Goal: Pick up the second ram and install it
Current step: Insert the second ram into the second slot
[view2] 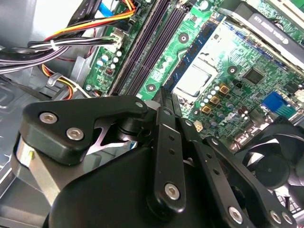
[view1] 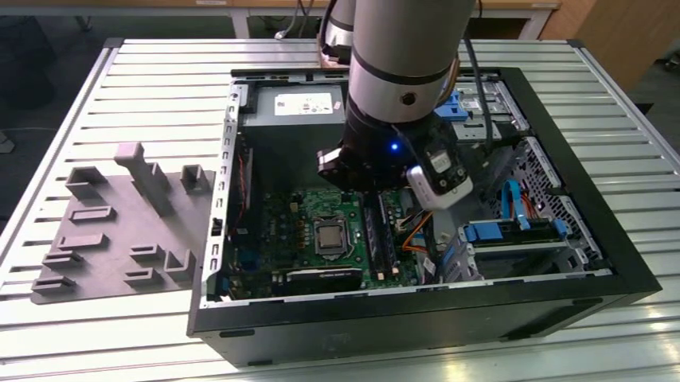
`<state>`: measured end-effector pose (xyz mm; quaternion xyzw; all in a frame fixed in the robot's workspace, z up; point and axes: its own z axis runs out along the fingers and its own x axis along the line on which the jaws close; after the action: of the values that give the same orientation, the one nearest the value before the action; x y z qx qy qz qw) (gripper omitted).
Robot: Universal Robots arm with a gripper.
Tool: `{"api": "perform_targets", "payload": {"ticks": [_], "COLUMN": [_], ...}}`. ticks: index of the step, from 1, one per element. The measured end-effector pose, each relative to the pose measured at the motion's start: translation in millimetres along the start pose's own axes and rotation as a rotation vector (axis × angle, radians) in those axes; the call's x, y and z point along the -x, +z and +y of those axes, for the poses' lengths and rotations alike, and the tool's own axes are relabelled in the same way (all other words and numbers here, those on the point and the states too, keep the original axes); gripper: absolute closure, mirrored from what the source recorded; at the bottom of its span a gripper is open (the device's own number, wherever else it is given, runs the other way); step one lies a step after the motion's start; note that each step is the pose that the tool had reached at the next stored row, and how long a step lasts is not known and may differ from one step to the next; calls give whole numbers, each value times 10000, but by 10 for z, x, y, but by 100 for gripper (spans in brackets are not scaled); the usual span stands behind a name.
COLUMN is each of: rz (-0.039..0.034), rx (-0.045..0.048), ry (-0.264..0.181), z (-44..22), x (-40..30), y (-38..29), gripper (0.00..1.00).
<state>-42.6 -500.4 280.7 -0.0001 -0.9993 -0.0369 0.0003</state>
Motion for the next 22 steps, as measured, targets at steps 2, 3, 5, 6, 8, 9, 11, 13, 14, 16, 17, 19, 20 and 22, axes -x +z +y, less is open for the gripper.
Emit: {"api": "perform_targets", "payload": {"ticks": [2,3,5,6,8,9,11,13,14,16,17,19,20,22], "rz": [0,1,0,1,0,0,1,1,0,0,1,0,1,1], "rx": [-1,-4,-9,-11,-13,-12,-14,-13,-13,-13,-12,-12,-12,-13], "ry": [0,0,1,1,0,0,0,0,0,0,0,0,0,0], "z": [-1,-1,-2,-2,-3,-3,-4,-5,-5,-6,-6,-7,-7,-8], "x": [0,0,0,0,0,0,0,0,0,0,0,0,0,0], "y": [11,16,27,32,42,47,54,62,67,75,79,89,94,105], "gripper": [89,89,89,89,89,89,89,89,89,89,89,89,89,89]}}
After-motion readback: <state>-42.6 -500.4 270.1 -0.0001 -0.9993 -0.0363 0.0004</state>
